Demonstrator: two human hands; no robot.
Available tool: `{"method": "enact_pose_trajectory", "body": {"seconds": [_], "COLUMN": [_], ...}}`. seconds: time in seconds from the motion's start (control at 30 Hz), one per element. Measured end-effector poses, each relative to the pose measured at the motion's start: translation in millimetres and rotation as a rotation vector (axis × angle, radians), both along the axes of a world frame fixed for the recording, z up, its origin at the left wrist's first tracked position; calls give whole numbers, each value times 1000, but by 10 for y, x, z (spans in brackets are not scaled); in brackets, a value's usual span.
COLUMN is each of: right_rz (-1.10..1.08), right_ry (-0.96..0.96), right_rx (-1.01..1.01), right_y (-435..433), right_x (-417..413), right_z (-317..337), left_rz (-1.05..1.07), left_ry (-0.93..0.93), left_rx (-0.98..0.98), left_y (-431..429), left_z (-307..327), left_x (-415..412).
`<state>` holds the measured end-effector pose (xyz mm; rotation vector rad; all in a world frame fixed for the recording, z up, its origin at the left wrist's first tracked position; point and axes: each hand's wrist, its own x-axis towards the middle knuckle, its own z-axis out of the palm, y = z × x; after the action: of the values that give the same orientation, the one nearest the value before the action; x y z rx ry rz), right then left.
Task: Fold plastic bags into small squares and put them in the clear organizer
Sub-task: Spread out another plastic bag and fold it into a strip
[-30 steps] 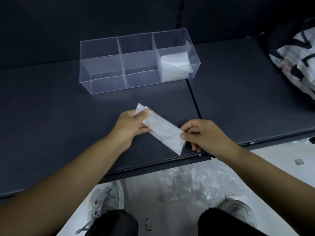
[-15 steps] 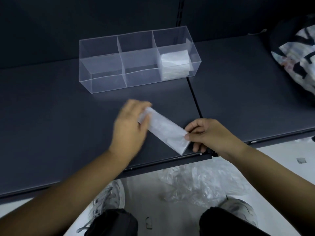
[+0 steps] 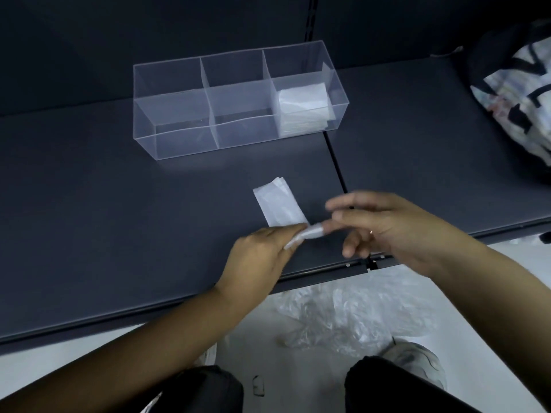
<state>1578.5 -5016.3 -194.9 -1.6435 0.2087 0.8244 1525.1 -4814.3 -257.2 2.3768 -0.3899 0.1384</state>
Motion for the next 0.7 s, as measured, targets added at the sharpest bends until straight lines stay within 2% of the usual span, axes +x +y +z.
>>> {"method": "enact_pose_trajectory", "body": {"seconds": [0.07, 0.13, 0.23, 0.4, 0.5, 0.57, 0.63, 0.7], "right_rz": [122, 284, 405, 274, 225, 176, 137, 127], "right_ry": [-270, -380, -376, -368, -373, -315, -247, -207], "right_rx": [-106, -69, -82, -192, -252, -258, -263, -279], "right_y": [-28, 18, 155, 284, 379, 421, 442, 463], "right_x": [72, 128, 170, 296, 344, 382, 424, 454], "right_z": [-15, -107, -333, -515, -538, -534, -521, -509], "left_rz": [38, 68, 116, 304, 414, 504, 548, 448], "left_ry": [126, 205, 316, 624, 727, 639, 364, 64], "left_rx": [-60, -157, -329, -715, -865, -786, -519, -217], "left_y": [66, 111, 119, 108, 134, 184, 259, 288], "left_z": [19, -10, -49, -61, -6, 18, 12, 21], "left_x": [73, 149, 239, 349, 418, 447, 437, 390]}}
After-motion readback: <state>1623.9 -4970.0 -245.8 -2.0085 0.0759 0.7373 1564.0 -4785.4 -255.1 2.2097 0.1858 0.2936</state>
